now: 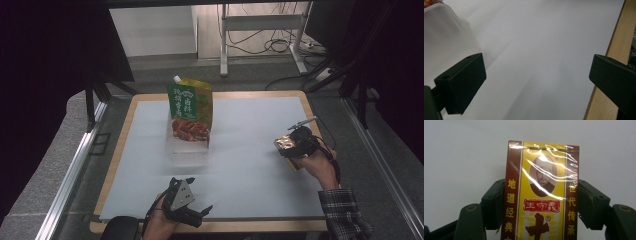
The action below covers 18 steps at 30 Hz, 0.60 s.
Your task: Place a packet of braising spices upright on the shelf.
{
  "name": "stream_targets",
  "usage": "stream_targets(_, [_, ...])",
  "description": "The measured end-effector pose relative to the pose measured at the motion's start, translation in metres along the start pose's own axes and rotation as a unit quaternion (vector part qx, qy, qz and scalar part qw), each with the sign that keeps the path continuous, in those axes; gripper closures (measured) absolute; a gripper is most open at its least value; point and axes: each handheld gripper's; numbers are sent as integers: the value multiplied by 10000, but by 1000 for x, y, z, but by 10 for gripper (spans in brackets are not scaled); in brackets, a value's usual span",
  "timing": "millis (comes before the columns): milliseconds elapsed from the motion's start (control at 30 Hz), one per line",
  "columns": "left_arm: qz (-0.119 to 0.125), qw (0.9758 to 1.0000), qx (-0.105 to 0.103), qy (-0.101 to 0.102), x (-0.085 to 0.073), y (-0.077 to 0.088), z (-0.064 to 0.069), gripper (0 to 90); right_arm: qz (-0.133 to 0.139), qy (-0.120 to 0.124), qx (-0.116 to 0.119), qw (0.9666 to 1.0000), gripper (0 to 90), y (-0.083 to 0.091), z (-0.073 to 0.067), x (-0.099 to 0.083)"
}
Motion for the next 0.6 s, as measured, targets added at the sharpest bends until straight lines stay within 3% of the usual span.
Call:
stream_targets(200, [4, 10000, 2, 5, 0, 0, 0, 6, 73, 409, 318, 9986, 314, 2, -26, 8])
stream_targets(600, [-1, 10000, -9, 1, 0, 0, 0, 7, 4, 1090, 897, 9900, 317, -13, -76, 16])
Point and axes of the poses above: each handheld gripper's, and its own axes: y roughly backward along the jaws, x roughly out of its top, z roughly to its right, and after that the axes turned 2 degrees about y, right-handed
